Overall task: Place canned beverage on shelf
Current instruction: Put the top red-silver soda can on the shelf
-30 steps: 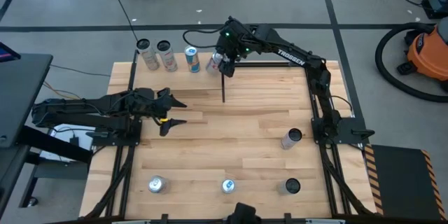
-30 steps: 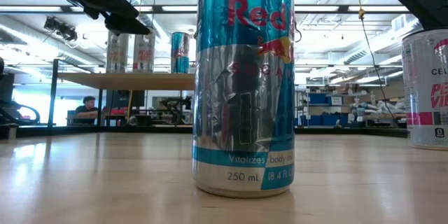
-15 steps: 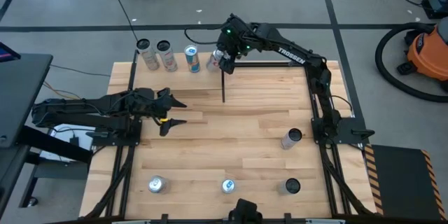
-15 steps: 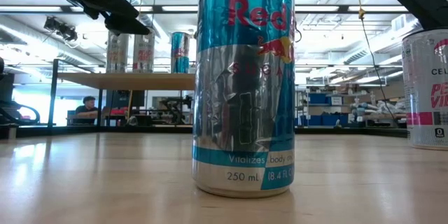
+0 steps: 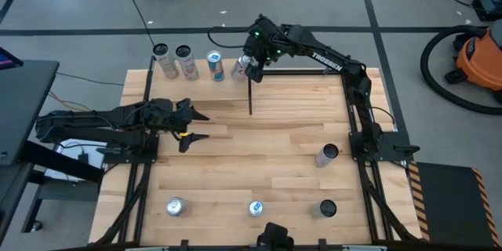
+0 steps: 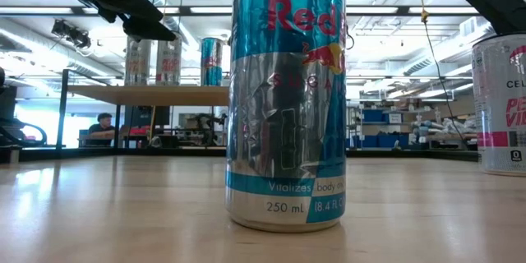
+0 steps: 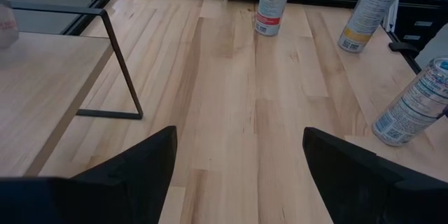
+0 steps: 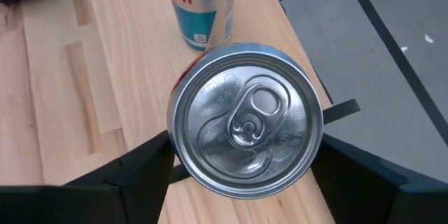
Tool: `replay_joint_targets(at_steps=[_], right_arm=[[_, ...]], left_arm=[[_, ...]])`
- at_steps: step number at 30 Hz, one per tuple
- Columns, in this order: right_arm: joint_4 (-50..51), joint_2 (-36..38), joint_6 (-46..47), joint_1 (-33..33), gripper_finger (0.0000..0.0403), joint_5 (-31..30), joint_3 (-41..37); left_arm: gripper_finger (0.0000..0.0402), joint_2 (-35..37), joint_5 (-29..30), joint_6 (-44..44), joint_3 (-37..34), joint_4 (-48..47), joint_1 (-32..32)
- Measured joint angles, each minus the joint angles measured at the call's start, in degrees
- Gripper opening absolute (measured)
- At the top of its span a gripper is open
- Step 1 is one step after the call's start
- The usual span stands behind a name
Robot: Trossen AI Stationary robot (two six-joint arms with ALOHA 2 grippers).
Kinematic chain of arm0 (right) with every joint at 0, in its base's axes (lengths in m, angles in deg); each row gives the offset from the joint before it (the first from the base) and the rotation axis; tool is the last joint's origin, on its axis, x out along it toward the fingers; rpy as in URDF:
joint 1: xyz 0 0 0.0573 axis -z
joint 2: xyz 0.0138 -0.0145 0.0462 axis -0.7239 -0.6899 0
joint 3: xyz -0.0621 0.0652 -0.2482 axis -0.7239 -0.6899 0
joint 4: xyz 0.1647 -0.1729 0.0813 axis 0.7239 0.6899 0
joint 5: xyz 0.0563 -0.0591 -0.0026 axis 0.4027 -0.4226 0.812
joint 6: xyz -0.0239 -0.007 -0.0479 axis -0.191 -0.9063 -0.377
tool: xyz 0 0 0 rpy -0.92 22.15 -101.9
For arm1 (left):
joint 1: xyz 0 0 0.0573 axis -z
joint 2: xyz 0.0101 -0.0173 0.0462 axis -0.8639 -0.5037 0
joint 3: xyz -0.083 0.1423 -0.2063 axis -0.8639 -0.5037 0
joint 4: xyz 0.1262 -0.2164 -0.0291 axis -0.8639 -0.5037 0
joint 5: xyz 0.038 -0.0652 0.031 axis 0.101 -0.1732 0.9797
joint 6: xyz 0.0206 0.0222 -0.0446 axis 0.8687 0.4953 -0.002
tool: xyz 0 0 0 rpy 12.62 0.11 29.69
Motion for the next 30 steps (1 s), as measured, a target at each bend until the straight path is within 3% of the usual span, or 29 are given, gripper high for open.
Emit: replay_joint_targets(at_steps=[30], right_arm=[[-2.2,2.27,-2.06,0.08,0.0339,-0.02,0.07]], left_arm=[[0.0311,0.01,-0.01,-0.04,0.0,0.0,0.02]])
